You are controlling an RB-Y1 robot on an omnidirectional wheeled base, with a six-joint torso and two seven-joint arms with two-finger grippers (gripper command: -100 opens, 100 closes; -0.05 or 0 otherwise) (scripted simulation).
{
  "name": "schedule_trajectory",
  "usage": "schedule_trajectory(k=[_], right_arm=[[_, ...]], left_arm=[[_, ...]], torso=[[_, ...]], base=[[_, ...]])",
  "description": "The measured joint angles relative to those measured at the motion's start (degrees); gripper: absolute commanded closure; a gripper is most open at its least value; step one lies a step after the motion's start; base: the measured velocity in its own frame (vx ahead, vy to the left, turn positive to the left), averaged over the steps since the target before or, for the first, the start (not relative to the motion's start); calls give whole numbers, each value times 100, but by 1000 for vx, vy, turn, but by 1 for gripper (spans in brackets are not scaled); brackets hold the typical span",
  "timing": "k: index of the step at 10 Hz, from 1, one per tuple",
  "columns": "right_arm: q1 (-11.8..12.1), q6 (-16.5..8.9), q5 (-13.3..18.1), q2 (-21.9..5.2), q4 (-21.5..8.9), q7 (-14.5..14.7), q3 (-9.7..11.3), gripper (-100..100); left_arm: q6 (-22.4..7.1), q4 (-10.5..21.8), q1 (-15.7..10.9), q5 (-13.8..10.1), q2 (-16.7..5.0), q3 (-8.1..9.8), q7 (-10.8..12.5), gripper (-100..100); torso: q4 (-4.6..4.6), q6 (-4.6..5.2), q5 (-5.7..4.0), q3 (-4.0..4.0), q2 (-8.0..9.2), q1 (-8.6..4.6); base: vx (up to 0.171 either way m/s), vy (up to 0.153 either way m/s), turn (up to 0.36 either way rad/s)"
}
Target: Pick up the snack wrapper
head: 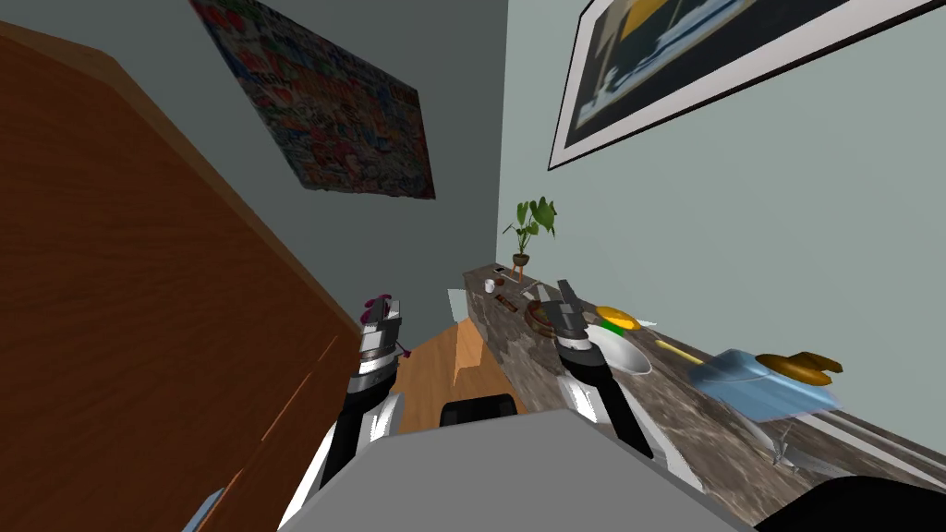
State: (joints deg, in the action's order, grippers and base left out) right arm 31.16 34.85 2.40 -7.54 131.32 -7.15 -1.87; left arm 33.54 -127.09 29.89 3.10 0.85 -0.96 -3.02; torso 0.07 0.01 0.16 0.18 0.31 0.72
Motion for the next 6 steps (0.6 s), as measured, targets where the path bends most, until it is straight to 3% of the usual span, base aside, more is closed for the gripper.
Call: schedule_trajectory(k=[5,6], right_arm=[[299,217,52,-769,-339,10,102,-100],[462,259,105,-925,-392,39,190,-100]], left_arm=[[0,0,0,0,0,0,0,0],[0,0,0,0,0,0,0,0]], torso=[[-1,-1,-2,-4,-8,-12],[1,0,2,4,8,8]], base=[[-73,165,-69],[-83,184,-50]])
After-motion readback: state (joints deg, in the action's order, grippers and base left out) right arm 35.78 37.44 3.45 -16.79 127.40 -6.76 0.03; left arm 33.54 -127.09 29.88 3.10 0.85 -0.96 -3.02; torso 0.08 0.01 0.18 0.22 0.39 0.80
